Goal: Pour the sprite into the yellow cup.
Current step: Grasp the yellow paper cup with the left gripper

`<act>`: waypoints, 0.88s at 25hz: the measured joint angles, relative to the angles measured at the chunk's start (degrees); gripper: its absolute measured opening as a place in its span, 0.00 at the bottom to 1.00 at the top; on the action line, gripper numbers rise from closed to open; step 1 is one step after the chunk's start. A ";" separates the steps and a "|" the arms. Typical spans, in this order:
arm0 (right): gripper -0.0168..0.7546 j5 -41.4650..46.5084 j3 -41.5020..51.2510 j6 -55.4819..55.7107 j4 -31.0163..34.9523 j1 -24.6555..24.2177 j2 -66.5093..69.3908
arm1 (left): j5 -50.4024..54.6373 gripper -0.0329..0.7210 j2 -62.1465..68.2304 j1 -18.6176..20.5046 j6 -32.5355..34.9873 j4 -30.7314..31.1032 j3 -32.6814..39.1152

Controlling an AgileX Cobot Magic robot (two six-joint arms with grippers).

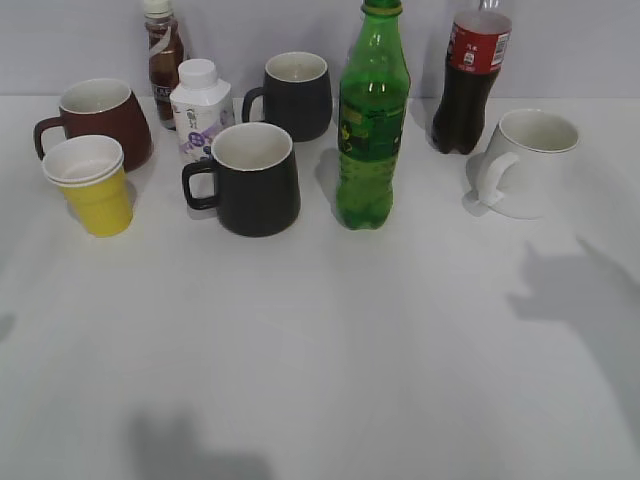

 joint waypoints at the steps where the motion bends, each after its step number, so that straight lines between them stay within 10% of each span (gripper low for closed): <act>1: 0.60 -1.68 0.00 -0.50 -0.59 1.38 2.09 | -1.96 0.45 2.46 0.00 0.00 -1.45 0.00; 10: 0.60 -15.79 0.00 -1.41 -2.11 7.66 19.76 | -20.89 0.76 25.69 0.00 0.00 -5.28 0.00; 22: 0.60 -17.11 0.00 -1.18 -2.15 9.07 22.19 | -42.45 0.83 44.96 -11.44 0.00 -4.18 -0.05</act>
